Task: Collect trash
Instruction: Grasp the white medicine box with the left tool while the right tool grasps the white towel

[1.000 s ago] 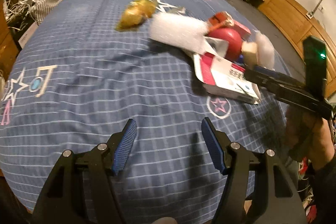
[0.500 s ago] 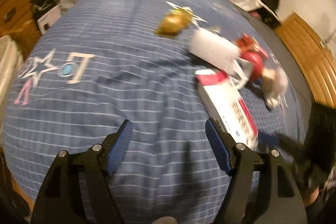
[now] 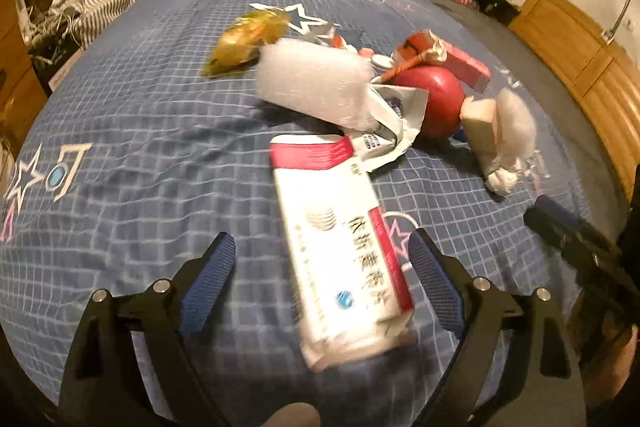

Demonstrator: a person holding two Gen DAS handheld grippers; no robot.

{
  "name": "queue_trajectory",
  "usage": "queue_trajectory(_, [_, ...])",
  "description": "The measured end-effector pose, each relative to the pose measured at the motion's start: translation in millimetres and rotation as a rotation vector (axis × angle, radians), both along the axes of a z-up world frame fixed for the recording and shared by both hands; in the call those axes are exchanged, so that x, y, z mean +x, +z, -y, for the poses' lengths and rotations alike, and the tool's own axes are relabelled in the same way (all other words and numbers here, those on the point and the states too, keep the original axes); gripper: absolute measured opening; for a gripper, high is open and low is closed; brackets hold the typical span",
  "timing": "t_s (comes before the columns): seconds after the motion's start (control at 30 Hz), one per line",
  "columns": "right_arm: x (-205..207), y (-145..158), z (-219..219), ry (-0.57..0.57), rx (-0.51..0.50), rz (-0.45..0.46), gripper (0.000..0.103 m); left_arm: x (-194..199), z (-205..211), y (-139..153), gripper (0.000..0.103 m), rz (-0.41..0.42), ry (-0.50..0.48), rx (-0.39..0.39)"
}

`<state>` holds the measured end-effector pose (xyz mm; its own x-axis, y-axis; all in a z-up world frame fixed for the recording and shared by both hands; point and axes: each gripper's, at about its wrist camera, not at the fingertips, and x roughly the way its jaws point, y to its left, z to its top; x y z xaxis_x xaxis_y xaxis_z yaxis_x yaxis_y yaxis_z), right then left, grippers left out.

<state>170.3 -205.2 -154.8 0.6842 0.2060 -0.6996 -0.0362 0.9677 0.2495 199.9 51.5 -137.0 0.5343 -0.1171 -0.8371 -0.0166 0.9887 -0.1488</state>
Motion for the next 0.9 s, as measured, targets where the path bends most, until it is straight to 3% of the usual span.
queue_trajectory(0.17, [28,-10,7,-0.02,-0.035,-0.041,0.077,14,11,-15,0.085,-0.024,0.032,0.092])
queue_trajectory(0.37, [65,-18,4,-0.041,-0.057,-0.072,0.076,14,9,-17,0.085,-0.016,0.05,0.109])
queue_trajectory(0.47, [73,-28,5,-0.052,-0.057,-0.077,0.056,9,11,-22,0.083,-0.013,0.045,0.113])
queue_trajectory(0.53, [71,-28,6,-0.047,-0.045,-0.069,0.037,4,9,-23,0.081,-0.003,0.043,0.115])
queue_trajectory(0.6, [64,-28,6,-0.034,-0.038,-0.056,0.035,-2,7,-22,0.075,0.008,0.05,0.108])
queue_trajectory(0.67, [55,-27,3,-0.007,-0.03,-0.046,0.034,-6,4,-21,0.06,0.014,0.058,0.107])
queue_trajectory(0.73, [42,-27,-1,0.021,-0.019,-0.042,0.034,-9,-2,-20,0.053,0.016,0.06,0.091])
queue_trajectory(0.9, [6,-25,-18,0.115,0.037,-0.032,0.034,-21,-7,-19,0.051,0.024,0.041,0.052])
